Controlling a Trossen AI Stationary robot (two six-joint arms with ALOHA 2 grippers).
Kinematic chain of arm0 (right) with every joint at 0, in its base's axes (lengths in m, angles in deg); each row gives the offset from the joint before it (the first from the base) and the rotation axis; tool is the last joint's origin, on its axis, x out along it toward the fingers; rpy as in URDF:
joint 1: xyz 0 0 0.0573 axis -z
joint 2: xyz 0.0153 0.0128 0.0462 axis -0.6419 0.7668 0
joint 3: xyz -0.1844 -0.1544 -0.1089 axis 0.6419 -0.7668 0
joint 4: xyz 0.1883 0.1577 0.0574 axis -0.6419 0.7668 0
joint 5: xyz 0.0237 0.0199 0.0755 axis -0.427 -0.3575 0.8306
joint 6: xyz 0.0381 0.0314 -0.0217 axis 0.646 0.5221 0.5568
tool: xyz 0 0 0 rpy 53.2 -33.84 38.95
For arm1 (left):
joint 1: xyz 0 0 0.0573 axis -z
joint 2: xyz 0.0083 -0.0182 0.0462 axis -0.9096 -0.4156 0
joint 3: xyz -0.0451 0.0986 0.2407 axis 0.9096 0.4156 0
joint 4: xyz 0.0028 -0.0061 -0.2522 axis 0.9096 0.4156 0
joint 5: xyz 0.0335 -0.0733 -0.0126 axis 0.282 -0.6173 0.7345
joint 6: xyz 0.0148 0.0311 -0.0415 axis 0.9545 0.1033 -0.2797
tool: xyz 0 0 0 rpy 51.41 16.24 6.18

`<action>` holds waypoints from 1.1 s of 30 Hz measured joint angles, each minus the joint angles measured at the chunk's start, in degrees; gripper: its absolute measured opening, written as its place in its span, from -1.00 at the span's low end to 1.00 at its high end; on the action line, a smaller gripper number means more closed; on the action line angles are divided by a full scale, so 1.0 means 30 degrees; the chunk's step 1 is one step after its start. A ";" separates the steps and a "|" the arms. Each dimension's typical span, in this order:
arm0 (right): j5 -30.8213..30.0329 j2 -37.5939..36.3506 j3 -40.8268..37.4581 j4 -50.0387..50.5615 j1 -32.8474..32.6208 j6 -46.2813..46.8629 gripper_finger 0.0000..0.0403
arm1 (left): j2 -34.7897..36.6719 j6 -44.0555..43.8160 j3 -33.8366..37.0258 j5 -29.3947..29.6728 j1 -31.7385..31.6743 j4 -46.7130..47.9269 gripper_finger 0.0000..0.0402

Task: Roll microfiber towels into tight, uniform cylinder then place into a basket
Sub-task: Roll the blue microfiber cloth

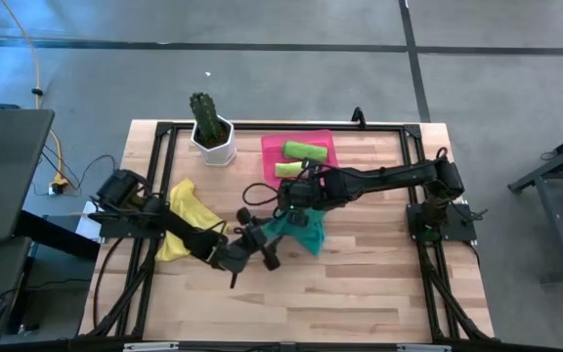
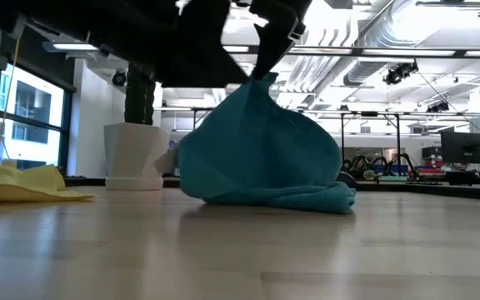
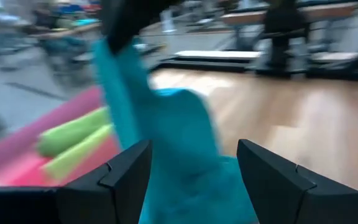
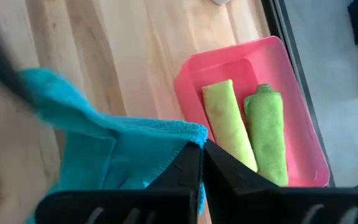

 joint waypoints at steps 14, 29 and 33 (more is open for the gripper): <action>0.0199 -0.0015 0.0000 0.0096 -0.0021 -0.0974 -1.00 | -0.0103 -0.4780 -0.0014 -0.0277 -0.0554 0.5341 0.13; 0.1610 -0.1115 0.1173 0.0189 -0.0021 -0.1774 -1.00 | -0.0103 -1.3065 -0.0006 -0.3933 -0.0561 1.1288 -0.26; 0.1612 -0.1173 0.1767 0.0211 -0.0082 -0.1833 -1.00 | -0.0103 -1.3310 -0.0006 -0.3926 -0.0561 1.1077 -0.41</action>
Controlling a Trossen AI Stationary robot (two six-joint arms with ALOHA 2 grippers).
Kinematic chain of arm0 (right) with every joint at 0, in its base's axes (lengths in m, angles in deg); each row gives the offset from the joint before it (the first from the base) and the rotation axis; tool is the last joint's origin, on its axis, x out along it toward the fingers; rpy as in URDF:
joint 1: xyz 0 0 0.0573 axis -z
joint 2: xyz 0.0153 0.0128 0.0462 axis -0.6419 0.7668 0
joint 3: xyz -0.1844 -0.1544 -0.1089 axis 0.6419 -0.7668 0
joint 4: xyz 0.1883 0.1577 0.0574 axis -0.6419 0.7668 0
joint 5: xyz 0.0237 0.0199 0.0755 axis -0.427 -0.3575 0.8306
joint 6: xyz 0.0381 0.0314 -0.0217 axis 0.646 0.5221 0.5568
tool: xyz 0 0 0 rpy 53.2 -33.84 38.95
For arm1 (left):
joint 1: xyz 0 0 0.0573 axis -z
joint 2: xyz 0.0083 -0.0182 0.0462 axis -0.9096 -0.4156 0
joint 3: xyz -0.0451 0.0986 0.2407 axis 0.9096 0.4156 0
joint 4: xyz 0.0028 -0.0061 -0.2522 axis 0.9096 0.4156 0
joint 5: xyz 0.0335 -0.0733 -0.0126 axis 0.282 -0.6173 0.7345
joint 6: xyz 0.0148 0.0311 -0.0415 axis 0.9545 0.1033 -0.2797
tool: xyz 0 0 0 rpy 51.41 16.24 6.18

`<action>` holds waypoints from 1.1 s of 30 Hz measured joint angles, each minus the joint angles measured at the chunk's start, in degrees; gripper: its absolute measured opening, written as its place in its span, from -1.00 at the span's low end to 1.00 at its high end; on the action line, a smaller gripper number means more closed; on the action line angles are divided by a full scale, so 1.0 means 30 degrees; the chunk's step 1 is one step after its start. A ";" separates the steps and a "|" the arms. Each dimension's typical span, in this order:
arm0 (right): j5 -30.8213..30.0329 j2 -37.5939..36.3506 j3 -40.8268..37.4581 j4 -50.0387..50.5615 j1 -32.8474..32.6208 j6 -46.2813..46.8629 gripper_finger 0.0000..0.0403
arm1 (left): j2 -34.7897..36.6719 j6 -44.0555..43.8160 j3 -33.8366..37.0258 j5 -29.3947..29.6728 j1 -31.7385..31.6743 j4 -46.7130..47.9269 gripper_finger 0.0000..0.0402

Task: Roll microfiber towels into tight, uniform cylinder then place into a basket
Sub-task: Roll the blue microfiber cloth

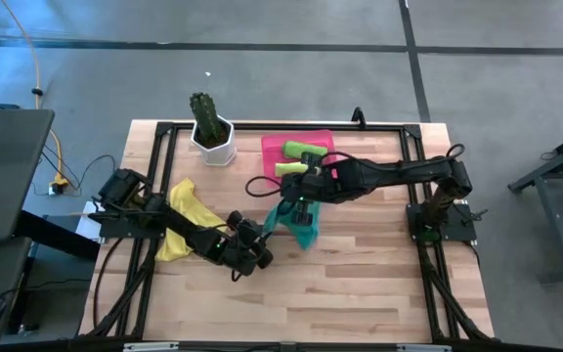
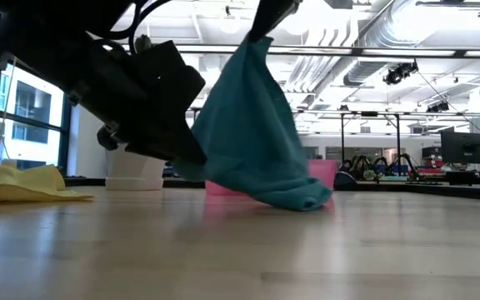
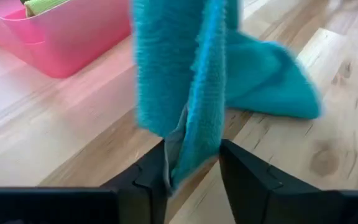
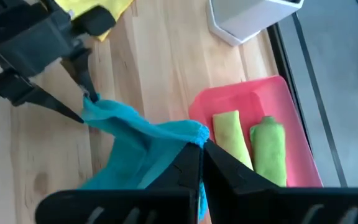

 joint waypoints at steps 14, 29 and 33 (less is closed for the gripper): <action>0.0247 -0.0208 0.0090 0.2653 -0.0202 -0.0566 -1.00 | 0.1662 0.3171 0.0000 -0.2138 0.0196 -0.0454 -0.98; 0.5479 -0.3162 0.0083 0.2003 0.0185 -0.2878 -1.00 | 1.3338 0.9918 -0.0015 -0.2627 0.0184 0.5947 -1.00; 0.8031 -0.2975 0.0083 0.2080 0.0185 -0.4047 -1.00 | 1.5699 1.0756 -0.0022 -0.7635 0.0150 0.6174 -1.00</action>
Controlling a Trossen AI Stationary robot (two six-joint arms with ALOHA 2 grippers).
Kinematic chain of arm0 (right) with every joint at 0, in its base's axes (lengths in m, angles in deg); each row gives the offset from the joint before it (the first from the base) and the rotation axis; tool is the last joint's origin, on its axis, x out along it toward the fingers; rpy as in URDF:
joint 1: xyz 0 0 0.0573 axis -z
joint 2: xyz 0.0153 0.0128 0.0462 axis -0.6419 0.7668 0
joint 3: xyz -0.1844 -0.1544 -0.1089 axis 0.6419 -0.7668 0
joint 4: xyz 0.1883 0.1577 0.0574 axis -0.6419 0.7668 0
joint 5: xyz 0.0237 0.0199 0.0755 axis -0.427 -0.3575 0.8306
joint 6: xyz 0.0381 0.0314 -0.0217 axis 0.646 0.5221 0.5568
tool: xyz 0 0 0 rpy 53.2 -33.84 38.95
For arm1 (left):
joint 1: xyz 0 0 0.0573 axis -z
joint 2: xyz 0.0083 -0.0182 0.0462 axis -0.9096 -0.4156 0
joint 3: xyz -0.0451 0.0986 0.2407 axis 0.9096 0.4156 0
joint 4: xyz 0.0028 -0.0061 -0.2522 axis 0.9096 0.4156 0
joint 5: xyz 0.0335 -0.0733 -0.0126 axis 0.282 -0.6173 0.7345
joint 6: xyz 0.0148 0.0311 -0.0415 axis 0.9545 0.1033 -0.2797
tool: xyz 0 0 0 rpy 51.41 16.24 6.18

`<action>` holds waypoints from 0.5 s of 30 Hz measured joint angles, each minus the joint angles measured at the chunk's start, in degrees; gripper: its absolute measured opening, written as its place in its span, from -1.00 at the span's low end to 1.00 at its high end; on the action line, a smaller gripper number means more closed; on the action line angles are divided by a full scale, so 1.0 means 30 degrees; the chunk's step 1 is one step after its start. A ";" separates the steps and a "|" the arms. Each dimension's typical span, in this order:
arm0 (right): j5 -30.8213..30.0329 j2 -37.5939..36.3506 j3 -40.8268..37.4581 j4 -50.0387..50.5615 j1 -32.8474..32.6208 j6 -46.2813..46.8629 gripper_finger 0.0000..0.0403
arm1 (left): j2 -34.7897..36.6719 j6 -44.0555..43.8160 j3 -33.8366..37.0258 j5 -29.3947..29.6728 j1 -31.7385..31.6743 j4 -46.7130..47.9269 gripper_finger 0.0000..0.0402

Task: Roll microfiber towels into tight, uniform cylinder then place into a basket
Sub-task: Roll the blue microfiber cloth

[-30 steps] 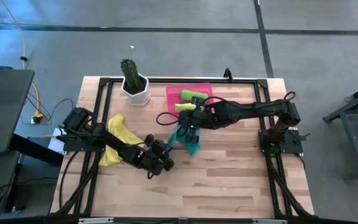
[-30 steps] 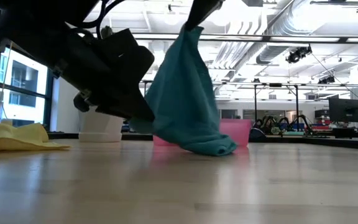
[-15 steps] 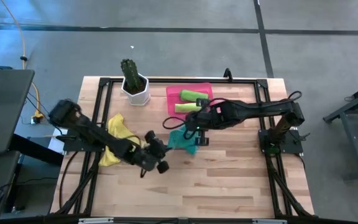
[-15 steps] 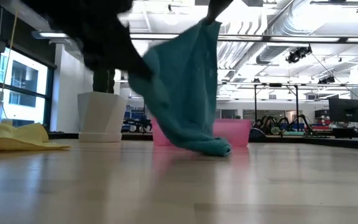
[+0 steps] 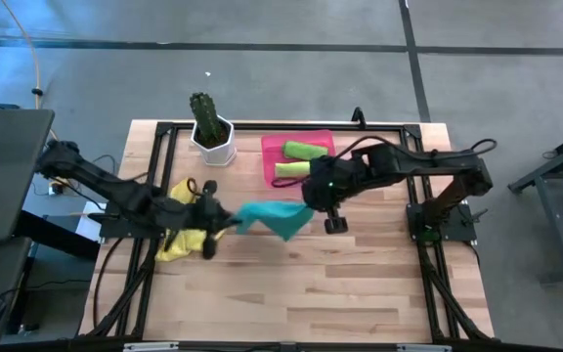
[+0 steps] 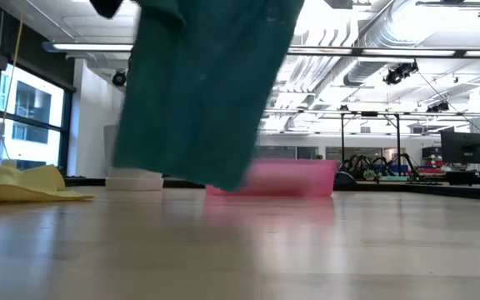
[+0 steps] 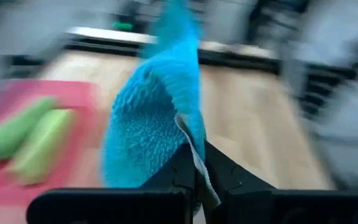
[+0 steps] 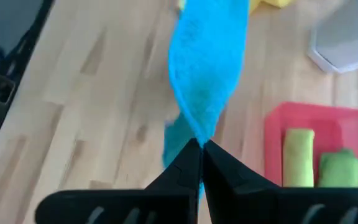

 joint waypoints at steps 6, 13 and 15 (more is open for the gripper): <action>-0.8115 0.0098 -0.0007 -0.0623 0.0102 0.0610 -1.00 | 0.2517 -0.0325 0.0015 0.2668 -0.0132 0.3409 -1.00; -0.0957 0.0247 -0.0015 0.0319 0.0143 0.0368 -1.00 | 0.2238 -0.1623 0.0007 -0.3561 -0.0082 0.4718 -1.00; -0.1913 0.0302 -0.0015 0.0408 0.0022 -0.0041 -1.00 | 0.2010 -0.1704 0.0005 -0.4419 -0.0187 0.6156 -1.00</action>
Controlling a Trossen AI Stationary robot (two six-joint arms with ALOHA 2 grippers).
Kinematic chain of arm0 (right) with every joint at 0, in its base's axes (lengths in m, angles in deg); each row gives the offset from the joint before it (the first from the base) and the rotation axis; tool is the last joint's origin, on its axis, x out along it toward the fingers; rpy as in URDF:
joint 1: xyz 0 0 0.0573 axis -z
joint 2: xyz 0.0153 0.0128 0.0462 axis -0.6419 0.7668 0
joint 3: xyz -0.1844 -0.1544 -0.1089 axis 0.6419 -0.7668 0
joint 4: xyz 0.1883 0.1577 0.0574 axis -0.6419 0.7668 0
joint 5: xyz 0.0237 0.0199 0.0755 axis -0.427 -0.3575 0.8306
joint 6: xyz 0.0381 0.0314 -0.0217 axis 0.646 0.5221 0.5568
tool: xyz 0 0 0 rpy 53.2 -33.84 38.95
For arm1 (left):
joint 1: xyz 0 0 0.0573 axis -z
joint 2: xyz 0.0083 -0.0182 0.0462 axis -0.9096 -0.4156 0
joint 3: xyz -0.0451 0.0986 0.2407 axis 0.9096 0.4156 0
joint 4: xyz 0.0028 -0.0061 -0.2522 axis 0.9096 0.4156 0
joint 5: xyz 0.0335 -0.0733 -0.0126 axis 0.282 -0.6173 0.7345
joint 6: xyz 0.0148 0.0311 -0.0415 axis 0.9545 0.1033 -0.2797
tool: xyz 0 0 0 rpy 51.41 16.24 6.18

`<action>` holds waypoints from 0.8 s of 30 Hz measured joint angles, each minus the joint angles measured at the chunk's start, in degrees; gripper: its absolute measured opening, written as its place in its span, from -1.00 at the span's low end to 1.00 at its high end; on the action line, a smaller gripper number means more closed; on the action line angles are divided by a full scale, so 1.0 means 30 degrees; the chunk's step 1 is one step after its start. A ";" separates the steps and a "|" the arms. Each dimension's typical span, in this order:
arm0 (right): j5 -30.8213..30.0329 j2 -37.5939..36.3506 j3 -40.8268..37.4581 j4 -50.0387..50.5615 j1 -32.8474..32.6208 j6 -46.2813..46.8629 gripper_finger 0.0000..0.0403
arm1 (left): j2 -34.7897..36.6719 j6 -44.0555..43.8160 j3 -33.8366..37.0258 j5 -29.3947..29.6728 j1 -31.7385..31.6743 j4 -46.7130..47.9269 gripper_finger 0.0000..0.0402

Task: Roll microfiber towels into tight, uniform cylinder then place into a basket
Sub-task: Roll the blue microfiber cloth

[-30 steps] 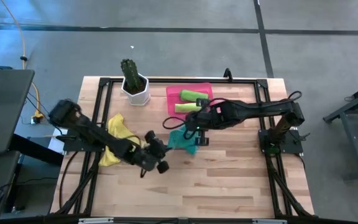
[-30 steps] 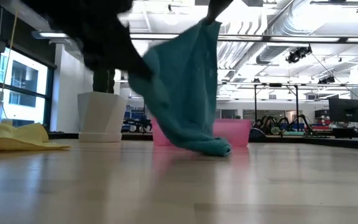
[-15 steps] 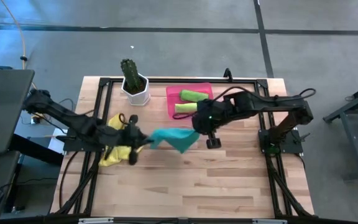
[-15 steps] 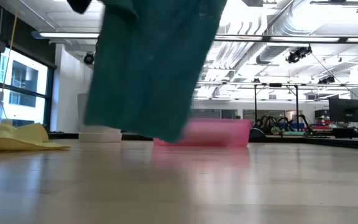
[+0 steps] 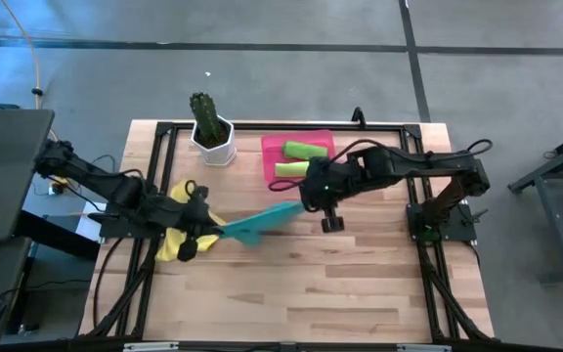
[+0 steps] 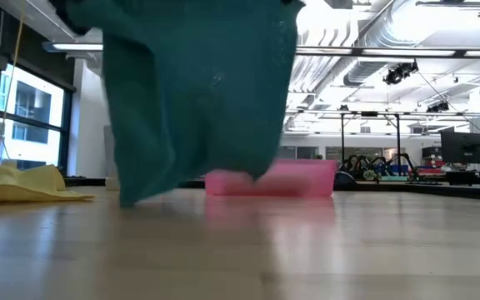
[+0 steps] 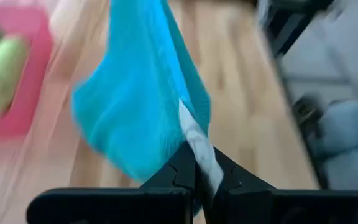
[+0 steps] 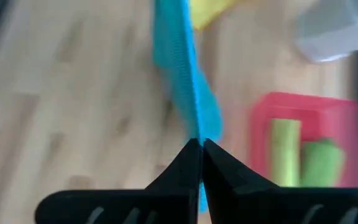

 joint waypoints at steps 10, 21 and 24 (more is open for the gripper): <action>-0.2715 0.0089 0.0000 -0.0732 0.0036 0.0055 -1.00 | -0.2856 0.1096 -0.4953 0.4810 -0.1070 1.0366 -1.00; -0.4986 0.0474 -0.0852 -0.0406 -0.0035 0.0037 -1.00 | -0.7950 0.9038 -1.0545 0.3878 -0.0752 1.6578 -1.00; -0.2122 0.0440 -0.0860 -0.0600 0.0054 -0.0208 -1.00 | -0.8797 0.8595 -1.1900 0.6524 -0.0609 1.7085 -1.00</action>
